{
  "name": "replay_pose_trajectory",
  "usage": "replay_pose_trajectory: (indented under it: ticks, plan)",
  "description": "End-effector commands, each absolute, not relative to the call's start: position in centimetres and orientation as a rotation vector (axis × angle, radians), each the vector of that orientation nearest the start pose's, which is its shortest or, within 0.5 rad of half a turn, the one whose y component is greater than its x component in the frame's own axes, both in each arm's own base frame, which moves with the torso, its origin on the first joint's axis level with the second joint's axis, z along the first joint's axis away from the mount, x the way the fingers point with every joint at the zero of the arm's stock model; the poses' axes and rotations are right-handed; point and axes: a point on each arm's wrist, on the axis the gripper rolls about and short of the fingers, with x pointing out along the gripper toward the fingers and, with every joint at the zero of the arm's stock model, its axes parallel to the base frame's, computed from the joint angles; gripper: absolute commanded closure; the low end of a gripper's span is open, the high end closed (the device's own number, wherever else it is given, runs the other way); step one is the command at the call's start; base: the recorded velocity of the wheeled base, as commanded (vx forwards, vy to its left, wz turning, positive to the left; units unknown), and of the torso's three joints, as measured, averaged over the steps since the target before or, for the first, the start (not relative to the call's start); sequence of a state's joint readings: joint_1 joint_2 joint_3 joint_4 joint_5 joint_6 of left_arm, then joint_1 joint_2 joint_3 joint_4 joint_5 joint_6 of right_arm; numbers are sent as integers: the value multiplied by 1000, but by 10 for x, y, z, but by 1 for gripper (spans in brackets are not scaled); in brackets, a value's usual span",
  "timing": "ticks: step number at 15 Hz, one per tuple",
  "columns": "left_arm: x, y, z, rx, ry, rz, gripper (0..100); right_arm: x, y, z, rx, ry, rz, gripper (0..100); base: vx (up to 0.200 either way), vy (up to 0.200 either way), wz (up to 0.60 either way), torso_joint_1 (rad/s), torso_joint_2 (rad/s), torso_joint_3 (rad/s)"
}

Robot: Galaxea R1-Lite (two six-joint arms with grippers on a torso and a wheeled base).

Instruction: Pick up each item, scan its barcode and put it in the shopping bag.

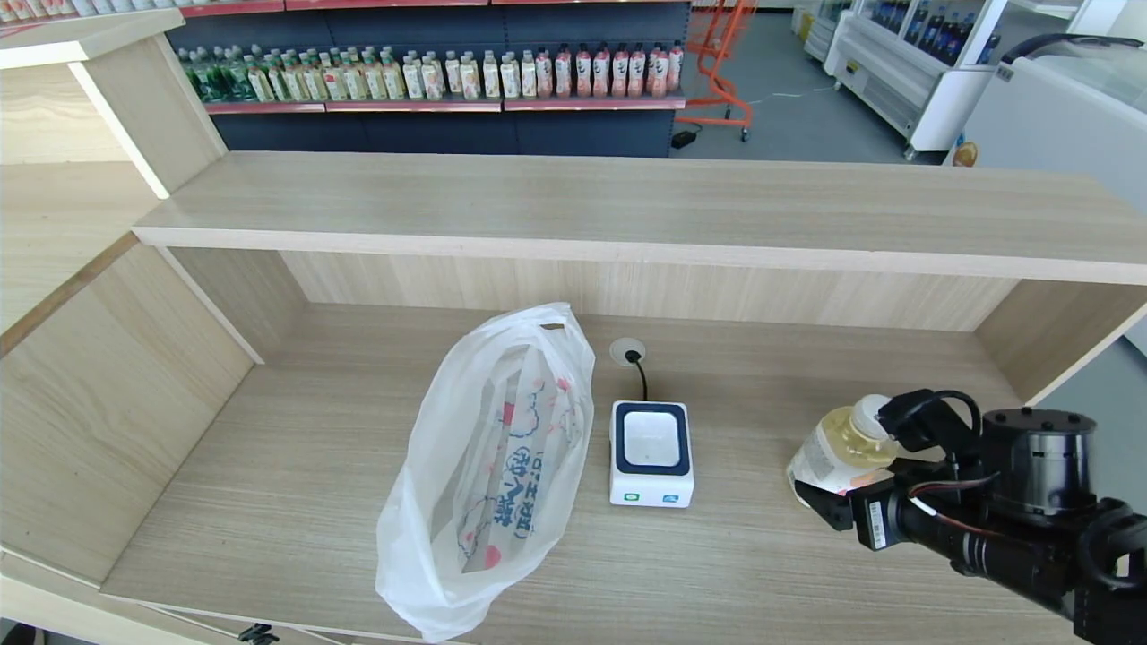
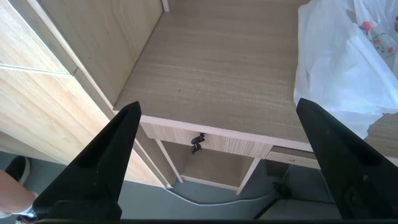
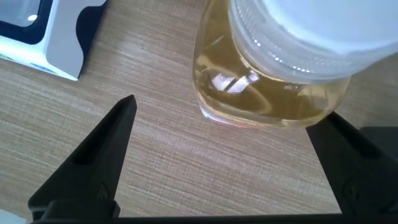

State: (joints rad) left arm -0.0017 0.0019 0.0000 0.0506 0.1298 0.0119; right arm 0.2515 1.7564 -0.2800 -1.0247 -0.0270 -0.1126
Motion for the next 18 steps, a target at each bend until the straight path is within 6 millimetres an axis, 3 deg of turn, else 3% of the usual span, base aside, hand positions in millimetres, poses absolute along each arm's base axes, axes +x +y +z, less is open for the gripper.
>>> replay_pose_trajectory:
  ticks: [1, 18]
  plan:
    - [-23, 3, 70, 16, 53, 129, 0, 239, 65, 71, -189, 449, 236, 0, 0, 0, 0, 0, 0, 0]
    - [-23, 3, 70, 16, 53, 129, 0, 269, 76, 50, -232, 270, 180, 0, 0, 0, 0, 0, 0, 0]
